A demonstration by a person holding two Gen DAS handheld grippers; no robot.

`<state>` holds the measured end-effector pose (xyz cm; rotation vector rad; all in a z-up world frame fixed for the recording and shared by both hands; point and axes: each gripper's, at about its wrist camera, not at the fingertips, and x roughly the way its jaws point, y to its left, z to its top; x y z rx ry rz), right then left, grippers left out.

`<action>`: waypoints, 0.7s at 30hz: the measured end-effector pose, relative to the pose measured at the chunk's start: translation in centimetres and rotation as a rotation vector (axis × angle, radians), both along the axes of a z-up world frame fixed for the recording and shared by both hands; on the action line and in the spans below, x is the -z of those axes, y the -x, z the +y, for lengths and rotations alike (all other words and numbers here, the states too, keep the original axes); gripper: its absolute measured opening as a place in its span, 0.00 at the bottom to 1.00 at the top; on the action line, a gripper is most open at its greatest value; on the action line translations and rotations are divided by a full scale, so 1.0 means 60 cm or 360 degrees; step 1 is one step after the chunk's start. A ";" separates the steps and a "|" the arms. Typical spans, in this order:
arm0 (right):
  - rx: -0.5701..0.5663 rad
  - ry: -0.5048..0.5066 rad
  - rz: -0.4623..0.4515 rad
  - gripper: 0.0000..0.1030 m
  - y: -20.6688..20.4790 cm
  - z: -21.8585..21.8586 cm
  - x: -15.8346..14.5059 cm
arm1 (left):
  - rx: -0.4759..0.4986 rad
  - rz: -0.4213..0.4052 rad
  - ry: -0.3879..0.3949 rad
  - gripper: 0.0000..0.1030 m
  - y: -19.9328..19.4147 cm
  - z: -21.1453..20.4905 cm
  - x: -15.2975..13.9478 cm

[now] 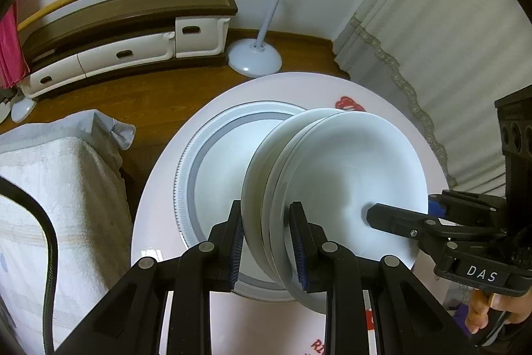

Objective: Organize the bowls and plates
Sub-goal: 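Lower the bowl stack onto the grey-rimmed plate stack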

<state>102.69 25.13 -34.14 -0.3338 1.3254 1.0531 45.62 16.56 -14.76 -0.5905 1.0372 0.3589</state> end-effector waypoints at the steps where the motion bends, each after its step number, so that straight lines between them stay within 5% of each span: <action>1: 0.0002 0.0002 0.0004 0.28 0.001 0.002 0.002 | -0.0002 0.0003 0.0005 0.21 -0.002 0.007 0.001; 21: 0.0019 0.0041 0.0068 0.28 -0.018 0.029 0.025 | -0.0020 0.0041 0.0051 0.22 -0.019 0.031 0.024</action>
